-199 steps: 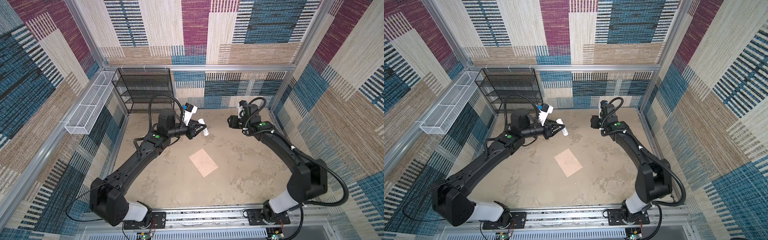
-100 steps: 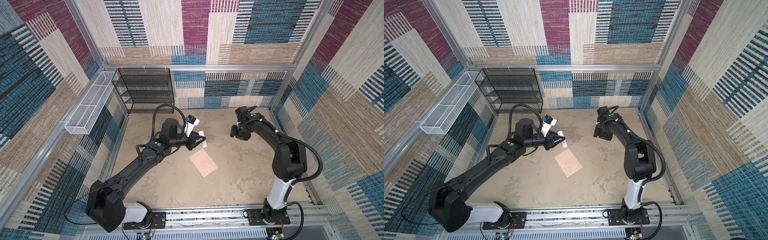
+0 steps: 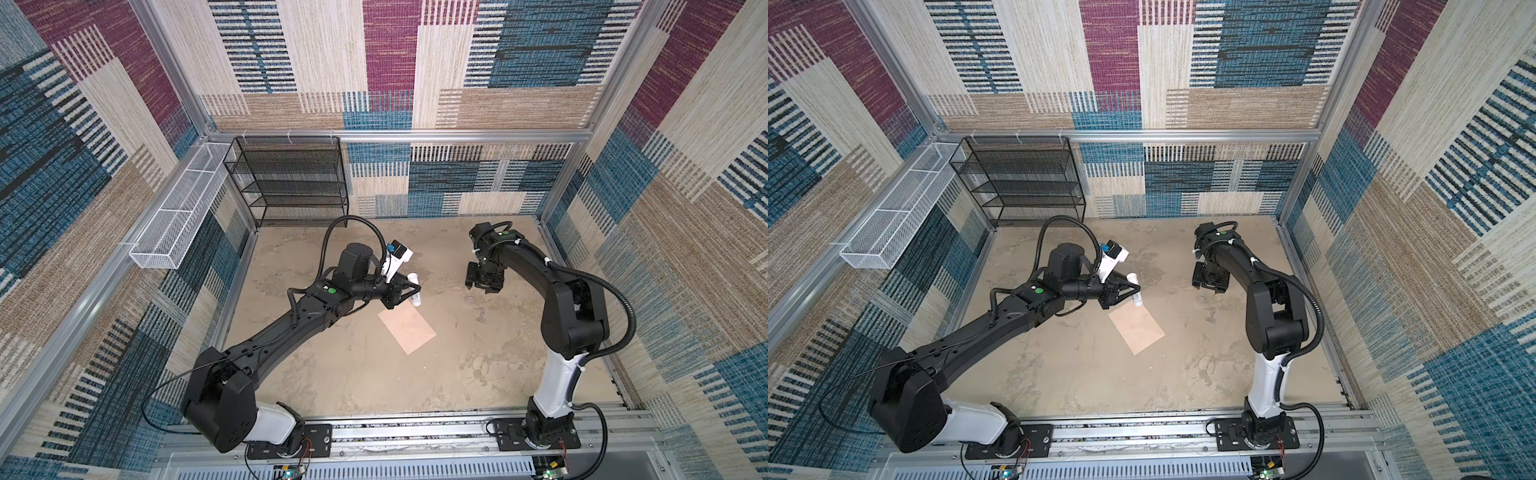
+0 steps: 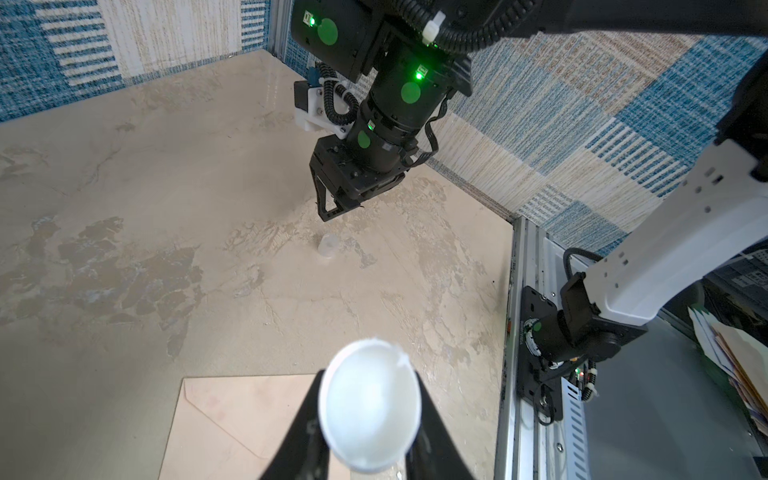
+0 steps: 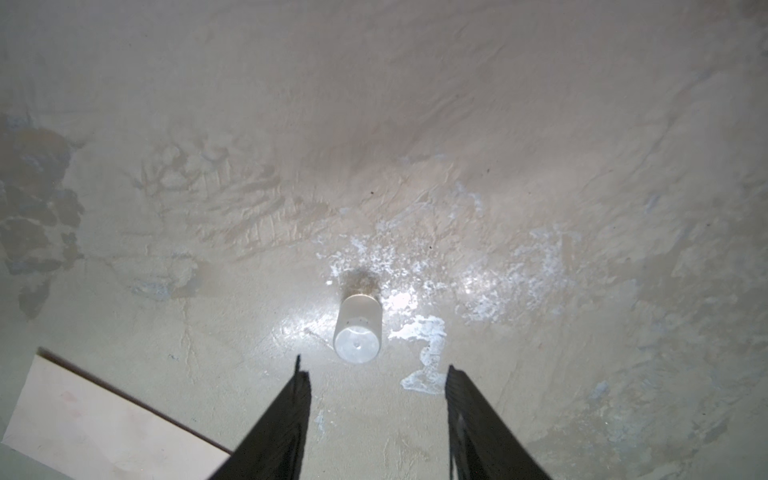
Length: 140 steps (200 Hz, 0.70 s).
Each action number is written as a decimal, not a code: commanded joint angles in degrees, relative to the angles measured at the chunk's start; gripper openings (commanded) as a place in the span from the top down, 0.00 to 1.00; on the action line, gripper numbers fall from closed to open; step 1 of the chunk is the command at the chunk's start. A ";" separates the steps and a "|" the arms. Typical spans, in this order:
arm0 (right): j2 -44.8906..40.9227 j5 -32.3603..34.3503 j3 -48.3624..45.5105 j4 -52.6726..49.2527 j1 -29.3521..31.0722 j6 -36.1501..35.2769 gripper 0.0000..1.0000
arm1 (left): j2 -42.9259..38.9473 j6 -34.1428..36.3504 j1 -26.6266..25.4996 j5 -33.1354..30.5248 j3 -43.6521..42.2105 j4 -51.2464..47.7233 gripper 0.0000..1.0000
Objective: Place the letter into the envelope and seal it
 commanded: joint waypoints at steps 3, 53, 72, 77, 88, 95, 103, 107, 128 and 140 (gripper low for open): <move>0.54 -1.83 0.26 -0.42 -0.08 0.89 0.47 | 1.05 1.75 -0.89 0.26 0.55 -0.04 1.00; 3.74 -3.29 0.08 -0.43 -0.03 0.60 0.49 | 2.96 2.34 -2.05 0.19 0.78 -0.29 1.00; 4.52 -3.32 0.39 0.00 -0.03 0.61 0.51 | 3.45 2.84 -2.25 0.20 1.19 -0.95 1.00; 4.78 -3.38 0.53 0.01 0.00 0.61 0.51 | 3.60 2.97 -2.32 0.20 1.28 -1.07 1.00; 5.34 -3.46 0.85 0.10 -0.01 0.55 0.52 | 3.93 3.23 -2.37 0.31 1.47 -1.26 1.00; 5.59 -3.56 1.21 -0.05 -0.02 0.61 0.52 | 4.13 3.39 -2.48 0.42 1.55 -1.44 1.00; 5.58 -3.64 1.47 0.00 0.01 0.63 0.53 | 4.31 3.50 -2.58 0.44 1.78 -1.61 1.00; 5.43 -3.69 1.62 0.14 -0.04 0.61 0.53 | 4.41 3.65 -2.65 0.40 1.93 -1.73 1.00; 3.72 -4.71 2.45 1.21 -0.02 0.11 0.52 | 4.77 3.50 -2.76 0.42 2.42 -1.84 1.00; 2.28 -5.87 2.72 2.33 -0.05 -0.75 0.52 | 5.00 3.19 -2.77 0.71 3.07 -1.62 1.00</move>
